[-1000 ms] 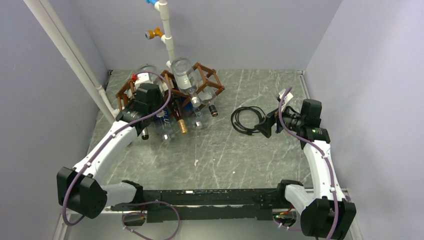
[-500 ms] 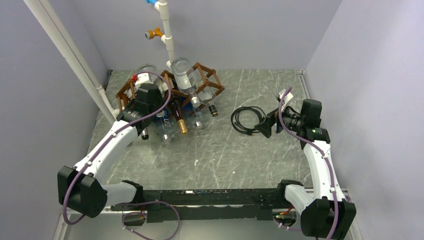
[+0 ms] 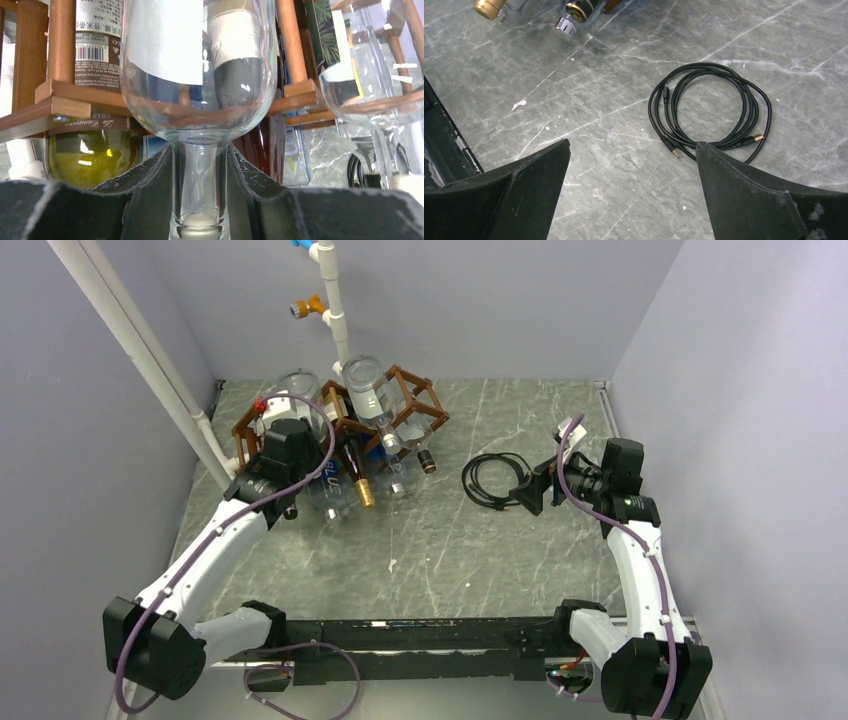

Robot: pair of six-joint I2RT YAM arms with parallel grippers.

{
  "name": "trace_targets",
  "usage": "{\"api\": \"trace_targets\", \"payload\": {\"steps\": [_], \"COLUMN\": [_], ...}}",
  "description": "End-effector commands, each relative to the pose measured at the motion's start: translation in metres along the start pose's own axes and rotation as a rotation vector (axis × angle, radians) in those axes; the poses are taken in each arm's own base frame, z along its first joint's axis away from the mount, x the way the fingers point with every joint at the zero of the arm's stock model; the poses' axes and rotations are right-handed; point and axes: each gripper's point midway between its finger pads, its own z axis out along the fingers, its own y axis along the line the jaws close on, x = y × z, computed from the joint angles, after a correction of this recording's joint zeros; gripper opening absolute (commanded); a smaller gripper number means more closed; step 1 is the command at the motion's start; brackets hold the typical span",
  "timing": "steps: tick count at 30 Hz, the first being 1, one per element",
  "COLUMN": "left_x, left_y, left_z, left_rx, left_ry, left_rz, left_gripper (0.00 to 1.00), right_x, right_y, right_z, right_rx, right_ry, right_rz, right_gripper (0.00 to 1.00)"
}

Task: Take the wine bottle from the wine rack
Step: Pick up the wine bottle from the wine rack.

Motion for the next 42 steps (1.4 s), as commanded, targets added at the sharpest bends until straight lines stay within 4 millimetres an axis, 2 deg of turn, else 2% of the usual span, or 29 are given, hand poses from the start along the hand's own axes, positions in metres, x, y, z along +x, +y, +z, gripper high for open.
{"api": "trace_targets", "payload": {"steps": [1, 20, 42], "left_x": [-0.041, -0.065, -0.082], "left_y": [-0.006, -0.011, -0.021], "left_z": [-0.021, -0.044, -0.068], "left_rx": [0.051, 0.13, 0.227], "left_ry": [-0.153, -0.263, -0.331], "left_rz": [-0.021, -0.027, -0.055], "left_gripper": [0.0, 0.0, 0.0], "right_x": [-0.01, -0.009, -0.008], "right_y": [-0.002, -0.003, -0.003], "right_z": [-0.002, -0.001, -0.001], "right_rx": [0.012, 0.014, 0.013], "right_ry": [-0.032, -0.03, -0.03], "right_rz": [-0.063, -0.059, -0.059], "right_gripper": [1.0, 1.0, 1.0]}}
